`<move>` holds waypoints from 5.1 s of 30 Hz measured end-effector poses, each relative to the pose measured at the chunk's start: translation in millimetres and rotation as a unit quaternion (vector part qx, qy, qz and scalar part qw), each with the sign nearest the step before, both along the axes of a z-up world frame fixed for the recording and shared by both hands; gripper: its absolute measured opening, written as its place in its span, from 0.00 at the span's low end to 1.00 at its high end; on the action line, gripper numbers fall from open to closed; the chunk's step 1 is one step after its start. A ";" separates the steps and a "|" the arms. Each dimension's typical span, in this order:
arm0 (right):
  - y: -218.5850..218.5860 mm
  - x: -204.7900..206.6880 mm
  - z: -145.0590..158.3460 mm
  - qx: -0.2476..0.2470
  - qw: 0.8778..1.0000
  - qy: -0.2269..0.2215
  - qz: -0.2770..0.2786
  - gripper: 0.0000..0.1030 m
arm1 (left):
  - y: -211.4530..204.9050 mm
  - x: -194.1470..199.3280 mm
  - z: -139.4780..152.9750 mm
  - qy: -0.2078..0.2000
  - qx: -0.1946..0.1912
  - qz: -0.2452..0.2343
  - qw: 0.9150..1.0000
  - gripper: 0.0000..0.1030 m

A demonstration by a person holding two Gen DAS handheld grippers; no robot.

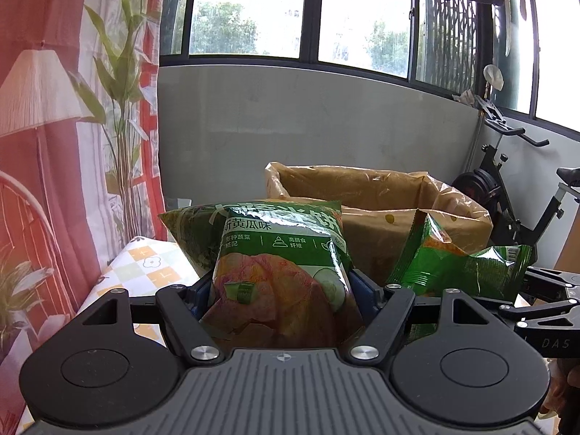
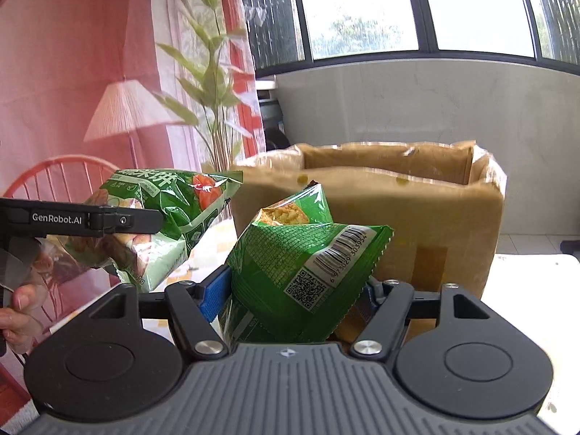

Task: Organize snacks
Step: 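Lift both green chip bags over the box and open both tools inside, then move both tools back down to the snack pile, then grasp the orange biscuit bar with right tool while left tool grasps red jerky packet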

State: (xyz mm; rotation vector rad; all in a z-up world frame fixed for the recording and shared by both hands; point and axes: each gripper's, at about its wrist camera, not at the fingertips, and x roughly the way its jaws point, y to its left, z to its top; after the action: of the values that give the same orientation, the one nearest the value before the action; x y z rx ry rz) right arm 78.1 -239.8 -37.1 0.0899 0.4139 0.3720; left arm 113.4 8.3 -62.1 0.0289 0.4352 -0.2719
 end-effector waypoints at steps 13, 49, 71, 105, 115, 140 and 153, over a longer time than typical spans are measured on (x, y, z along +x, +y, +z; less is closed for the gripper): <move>-7.2 4.5 17.6 0.016 1.000 -0.015 -0.007 0.68 | 4.0 5.0 15.2 -0.007 -0.017 -0.005 1.000 0.74; -60.0 171.3 27.6 -0.006 0.993 0.032 -0.116 0.79 | -111.8 208.1 23.3 0.021 0.067 -0.063 0.996 0.82; -23.8 98.3 60.6 -0.043 0.998 0.001 -0.048 0.85 | -28.3 114.3 44.9 0.004 0.029 -0.020 0.999 0.83; -15.7 16.2 -0.5 -0.038 0.998 0.038 -0.043 0.84 | 16.4 6.2 -47.0 0.051 0.001 0.035 0.998 0.82; -17.6 -2.5 -45.4 -0.070 0.992 0.094 -0.035 0.72 | 17.0 -1.1 -86.4 0.102 -0.006 0.018 0.995 0.81; -13.1 -28.0 -125.4 -0.116 0.975 0.188 -0.022 0.39 | -1.0 6.1 -130.6 0.182 -0.008 0.008 0.983 0.76; -8.6 -21.1 -126.3 -0.101 0.976 0.190 -0.018 0.39 | -7.3 4.7 -128.1 0.185 0.000 0.008 0.983 0.74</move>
State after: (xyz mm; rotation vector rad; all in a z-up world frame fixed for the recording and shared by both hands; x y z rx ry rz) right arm 56.9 -248.4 -163.3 -0.0310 0.8261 0.2745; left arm 118.2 1.0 -190.2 -0.0263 0.8057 -0.2613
